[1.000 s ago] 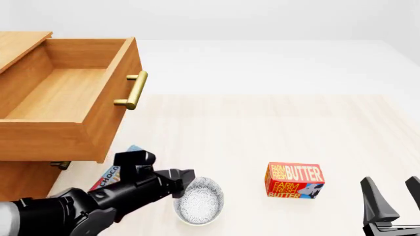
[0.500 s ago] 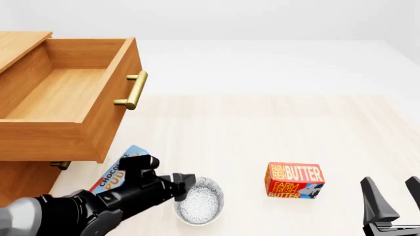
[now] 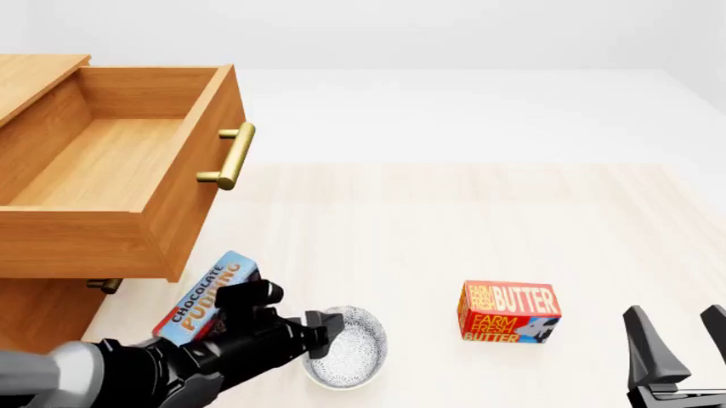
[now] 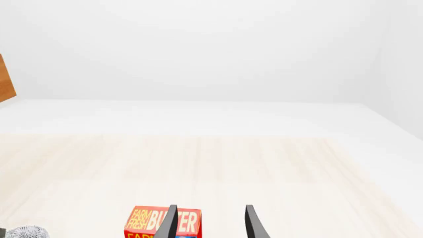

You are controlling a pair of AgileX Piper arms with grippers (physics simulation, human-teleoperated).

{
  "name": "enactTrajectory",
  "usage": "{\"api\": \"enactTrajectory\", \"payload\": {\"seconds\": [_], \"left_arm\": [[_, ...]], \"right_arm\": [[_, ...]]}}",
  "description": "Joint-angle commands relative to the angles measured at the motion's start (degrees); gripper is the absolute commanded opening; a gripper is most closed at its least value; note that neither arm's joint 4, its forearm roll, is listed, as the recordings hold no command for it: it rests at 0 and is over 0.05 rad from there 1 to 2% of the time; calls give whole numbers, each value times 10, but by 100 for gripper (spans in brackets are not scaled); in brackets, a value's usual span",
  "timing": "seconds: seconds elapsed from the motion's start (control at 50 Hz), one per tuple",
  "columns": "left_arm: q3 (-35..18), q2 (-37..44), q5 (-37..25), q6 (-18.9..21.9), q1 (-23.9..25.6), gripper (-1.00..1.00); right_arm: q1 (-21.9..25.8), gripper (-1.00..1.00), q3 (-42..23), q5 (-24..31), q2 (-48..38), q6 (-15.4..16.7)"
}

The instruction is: Put the bowl in the top drawer of the cabinet.

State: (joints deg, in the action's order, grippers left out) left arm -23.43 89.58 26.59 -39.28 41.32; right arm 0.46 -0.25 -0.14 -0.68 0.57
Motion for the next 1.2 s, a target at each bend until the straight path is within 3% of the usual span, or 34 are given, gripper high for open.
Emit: {"api": "enactTrajectory", "payload": {"seconds": [0.02, 0.48, 0.62, 0.64, 1.2], "left_arm": [[1, 24, 16, -14, 6, 100], [-7, 77, 42, -25, 8, 100], [-5, 45, 37, -13, 16, 100], [-7, 50, 32, -16, 10, -100], [-19, -69, -43, 63, 9, -100]], "right_arm": [[0, 100, 0, 0, 0, 0], [0, 100, 0, 0, 0, 0], [0, 100, 0, 0, 0, 0], [0, 100, 0, 0, 0, 0], [0, 100, 0, 0, 0, 0]]}}
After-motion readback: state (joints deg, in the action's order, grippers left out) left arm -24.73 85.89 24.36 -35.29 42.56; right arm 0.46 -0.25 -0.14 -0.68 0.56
